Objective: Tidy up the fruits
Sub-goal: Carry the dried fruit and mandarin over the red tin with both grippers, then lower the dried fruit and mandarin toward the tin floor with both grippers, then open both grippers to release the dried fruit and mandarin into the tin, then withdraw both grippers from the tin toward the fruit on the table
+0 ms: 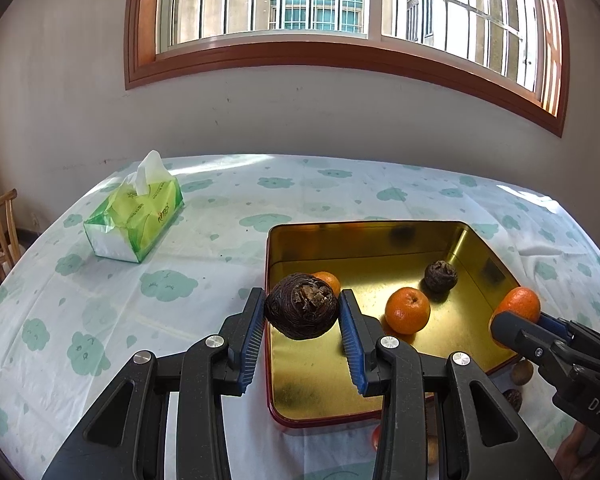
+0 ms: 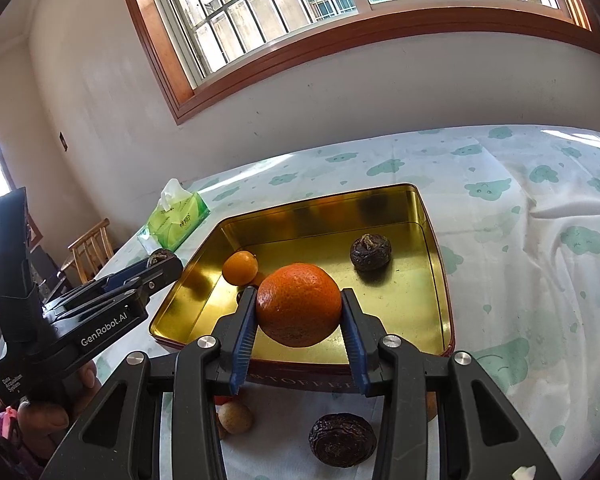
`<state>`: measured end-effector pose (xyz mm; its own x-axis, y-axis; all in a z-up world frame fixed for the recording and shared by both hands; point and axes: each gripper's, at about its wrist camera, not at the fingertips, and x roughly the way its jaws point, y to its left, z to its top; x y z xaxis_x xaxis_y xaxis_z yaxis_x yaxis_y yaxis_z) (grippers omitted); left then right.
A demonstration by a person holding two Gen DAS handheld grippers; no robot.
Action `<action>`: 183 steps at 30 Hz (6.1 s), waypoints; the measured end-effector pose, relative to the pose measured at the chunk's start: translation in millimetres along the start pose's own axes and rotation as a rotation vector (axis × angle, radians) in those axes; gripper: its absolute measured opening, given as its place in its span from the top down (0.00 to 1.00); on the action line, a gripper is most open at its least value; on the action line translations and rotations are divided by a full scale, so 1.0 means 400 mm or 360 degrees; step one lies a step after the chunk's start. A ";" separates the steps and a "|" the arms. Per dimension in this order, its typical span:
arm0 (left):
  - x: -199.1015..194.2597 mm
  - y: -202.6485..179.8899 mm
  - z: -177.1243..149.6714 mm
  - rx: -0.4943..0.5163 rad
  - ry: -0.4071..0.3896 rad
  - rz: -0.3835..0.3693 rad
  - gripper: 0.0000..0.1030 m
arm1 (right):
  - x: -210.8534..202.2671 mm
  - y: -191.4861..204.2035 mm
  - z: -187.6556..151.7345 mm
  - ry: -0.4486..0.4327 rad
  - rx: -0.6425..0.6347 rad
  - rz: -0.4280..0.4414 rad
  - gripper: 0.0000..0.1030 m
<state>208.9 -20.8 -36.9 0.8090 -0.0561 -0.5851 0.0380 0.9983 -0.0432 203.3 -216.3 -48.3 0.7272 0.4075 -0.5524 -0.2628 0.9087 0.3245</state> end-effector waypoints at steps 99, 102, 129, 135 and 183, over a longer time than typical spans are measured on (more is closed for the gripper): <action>0.110 -0.002 0.017 -0.0007 0.0080 -0.0017 0.64 | 0.089 -0.007 0.027 0.0073 -0.0046 -0.0002 0.64; 0.112 -0.002 0.017 -0.0005 0.0079 -0.0017 0.64 | 0.092 -0.007 0.027 0.0074 -0.0045 0.0000 0.64; 0.130 -0.007 0.019 -0.0003 0.0086 -0.0022 0.64 | 0.104 -0.007 0.025 0.0085 -0.0037 0.0000 0.64; 0.135 -0.007 0.018 -0.0005 0.0091 -0.0025 0.63 | 0.120 -0.007 0.026 0.0090 -0.0037 -0.0002 0.63; -0.128 0.127 -0.189 -0.0056 0.0021 -0.0162 0.34 | -0.033 0.097 -0.160 0.0377 -0.0190 0.0284 0.65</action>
<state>125.3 31.8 -70.4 0.7942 -0.1574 -0.5870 0.0987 0.9865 -0.1310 142.7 -180.5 -77.5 0.4988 0.5585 -0.6628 -0.4555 0.8195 0.3478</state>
